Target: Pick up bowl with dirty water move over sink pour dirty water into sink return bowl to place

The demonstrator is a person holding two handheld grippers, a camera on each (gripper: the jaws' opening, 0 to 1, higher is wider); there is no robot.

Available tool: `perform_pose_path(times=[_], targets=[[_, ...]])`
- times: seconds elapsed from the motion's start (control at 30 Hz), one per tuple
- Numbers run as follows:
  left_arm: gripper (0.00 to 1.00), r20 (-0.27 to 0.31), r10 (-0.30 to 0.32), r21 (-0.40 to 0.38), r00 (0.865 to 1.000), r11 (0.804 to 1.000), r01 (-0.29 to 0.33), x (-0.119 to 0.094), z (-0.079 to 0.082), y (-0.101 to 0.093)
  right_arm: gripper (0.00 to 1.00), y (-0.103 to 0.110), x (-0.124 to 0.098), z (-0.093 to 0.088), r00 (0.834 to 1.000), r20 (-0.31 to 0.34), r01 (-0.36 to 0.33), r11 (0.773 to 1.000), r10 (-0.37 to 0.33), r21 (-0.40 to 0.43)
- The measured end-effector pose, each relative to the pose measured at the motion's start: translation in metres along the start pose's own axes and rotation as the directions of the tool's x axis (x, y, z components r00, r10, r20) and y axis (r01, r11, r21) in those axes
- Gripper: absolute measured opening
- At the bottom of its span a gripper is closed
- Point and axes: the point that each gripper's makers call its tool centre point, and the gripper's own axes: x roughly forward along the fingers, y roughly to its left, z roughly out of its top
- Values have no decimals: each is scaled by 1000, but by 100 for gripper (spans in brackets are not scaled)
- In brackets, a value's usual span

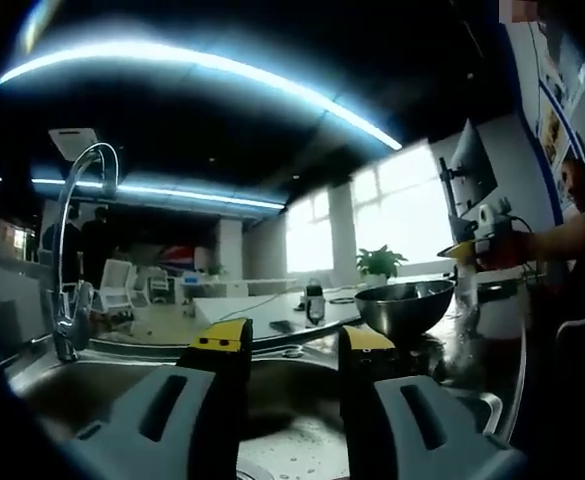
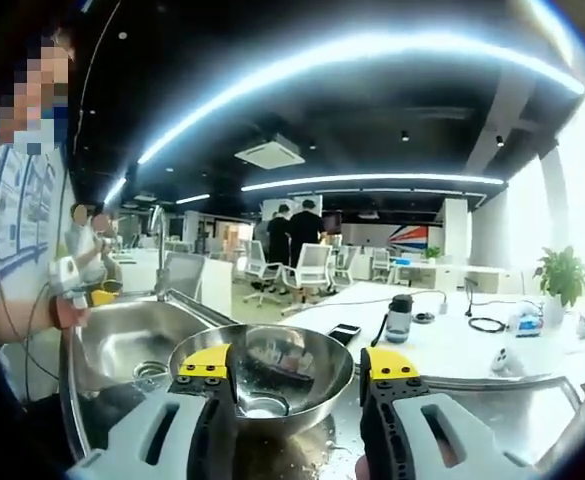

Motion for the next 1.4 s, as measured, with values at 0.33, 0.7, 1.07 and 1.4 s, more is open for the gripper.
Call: perform_pose_path(times=[0.33,0.7,1.07,1.4], targets=[[34,5,-24,6,1000,1000,24,-2,2,-6,41,-13,10,2,997,-72,19,999,-22,-41],[34,-8,-27,-2,1000,1000,27,-3,0,-6,40,-26,23,-20,977,-203,78,996,-70,31],[34,-22,-47,-1,999,999,47,-2,-2,-9,33,-31,32,-24,951,-298,119,985,-77,125],[34,-17,-50,3,999,999,50,-3,-1,-10,27,-28,29,-55,851,-523,168,967,-44,193]])
